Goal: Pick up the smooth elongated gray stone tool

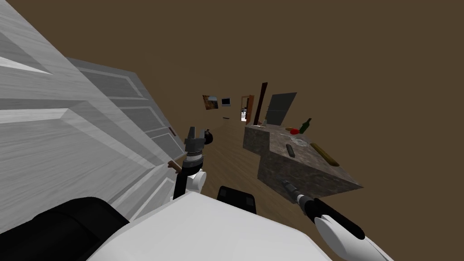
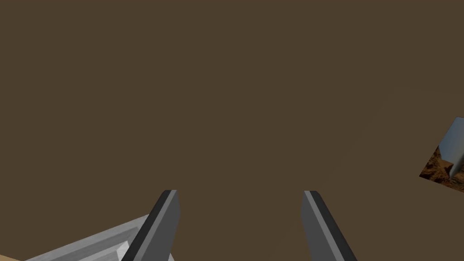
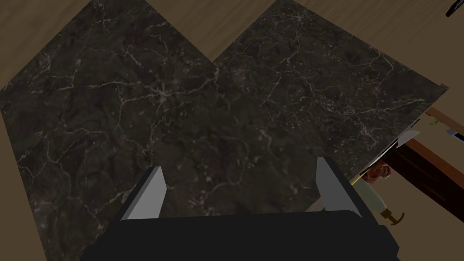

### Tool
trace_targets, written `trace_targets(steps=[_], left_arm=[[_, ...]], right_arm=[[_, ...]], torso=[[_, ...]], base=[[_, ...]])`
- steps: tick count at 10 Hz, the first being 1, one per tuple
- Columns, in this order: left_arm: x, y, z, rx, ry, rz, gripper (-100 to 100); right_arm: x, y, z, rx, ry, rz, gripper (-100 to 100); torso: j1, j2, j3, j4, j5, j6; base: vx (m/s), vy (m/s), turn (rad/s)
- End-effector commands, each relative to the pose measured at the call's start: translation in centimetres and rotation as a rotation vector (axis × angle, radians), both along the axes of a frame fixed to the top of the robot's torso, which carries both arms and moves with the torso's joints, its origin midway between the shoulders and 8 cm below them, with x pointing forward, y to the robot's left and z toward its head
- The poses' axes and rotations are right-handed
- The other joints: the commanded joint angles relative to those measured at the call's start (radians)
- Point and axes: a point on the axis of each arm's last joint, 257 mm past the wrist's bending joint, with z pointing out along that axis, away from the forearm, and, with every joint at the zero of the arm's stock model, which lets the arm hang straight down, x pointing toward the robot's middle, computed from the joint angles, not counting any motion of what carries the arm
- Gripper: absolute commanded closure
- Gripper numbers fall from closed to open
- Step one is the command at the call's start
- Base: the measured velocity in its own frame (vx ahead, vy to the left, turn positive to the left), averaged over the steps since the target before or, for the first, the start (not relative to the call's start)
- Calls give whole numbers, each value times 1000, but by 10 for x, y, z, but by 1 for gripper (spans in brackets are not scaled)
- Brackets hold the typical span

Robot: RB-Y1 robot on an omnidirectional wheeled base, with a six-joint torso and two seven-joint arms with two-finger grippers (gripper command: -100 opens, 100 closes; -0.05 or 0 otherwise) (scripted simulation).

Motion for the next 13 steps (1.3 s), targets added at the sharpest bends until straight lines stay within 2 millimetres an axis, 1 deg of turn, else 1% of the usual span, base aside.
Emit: trace_targets(steps=[1, 2, 3, 4, 5, 6, 7, 8, 9, 10, 11, 12, 13], left_arm=[[0, 0, 0, 0, 0, 0, 0], [0, 0, 0, 0, 0, 0, 0], [0, 0, 0, 0, 0, 0, 0], [0, 0, 0, 0, 0, 0, 0], [0, 0, 0, 0, 0, 0, 0], [0, 0, 0, 0, 0, 0, 0], [0, 0, 0, 0, 0, 0, 0], [0, 0, 0, 0, 0, 0, 0], [0, 0, 0, 0, 0, 0, 0], [0, 0, 0, 0, 0, 0, 0], [0, 0, 0, 0, 0, 0, 0], [0, 0, 0, 0, 0, 0, 0], [0, 0, 0, 0, 0, 0, 0]], right_arm=[[-9, -7, -11, -15, 58, 11, -100], [-18, -27, -18, -51, 113, 26, -100], [-24, -26, -23, -44, 142, 28, -100], [-31, -45, -26, -78, 192, 45, -100], [-38, -45, -31, -69, 220, 45, -100], [-45, -65, -32, -100, 264, 58, -100], [-51, -64, -36, -93, 293, 60, -100], [-53, -64, -36, -92, 300, 61, -100], [-62, -84, -36, -116, 353, 74, -100], [-66, -83, -38, -112, 372, 76, -100], [-72, -102, -35, -134, 413, 86, -100], [-78, -102, -36, -130, 439, 89, -100], [-84, -120, -31, -148, 476, 97, -100]], torso=[[0, 0, 0, 0, 0, 0], [0, 0, 0, 0, 0, 1], [0, 0, 0, 0, 0, 0], [0, 0, 0, 0, 0, 1], [0, 0, 0, 0, 0, 0], [0, 0, 0, 0, 0, 1], [0, -1, 0, 0, 0, 0], [0, 0, 0, 0, 0, 1], [-1, 0, 0, 0, 0, 1], [-1, 0, 0, 0, 0, 0], [-1, -1, 0, 0, 0, 1], [-1, -1, -1, 0, 0, 0], [-1, -1, -1, 0, 0, 1]], base=[[2, 15, 82], [1, 26, 140], [4, 17, 56], [4, 21, 126], [4, 11, 68], [7, 15, 144], [9, 6, 71], [4, 0, -17], [8, 8, 136], [11, 3, 92], [21, 0, 149], [24, -8, 64], [32, -13, 152]])
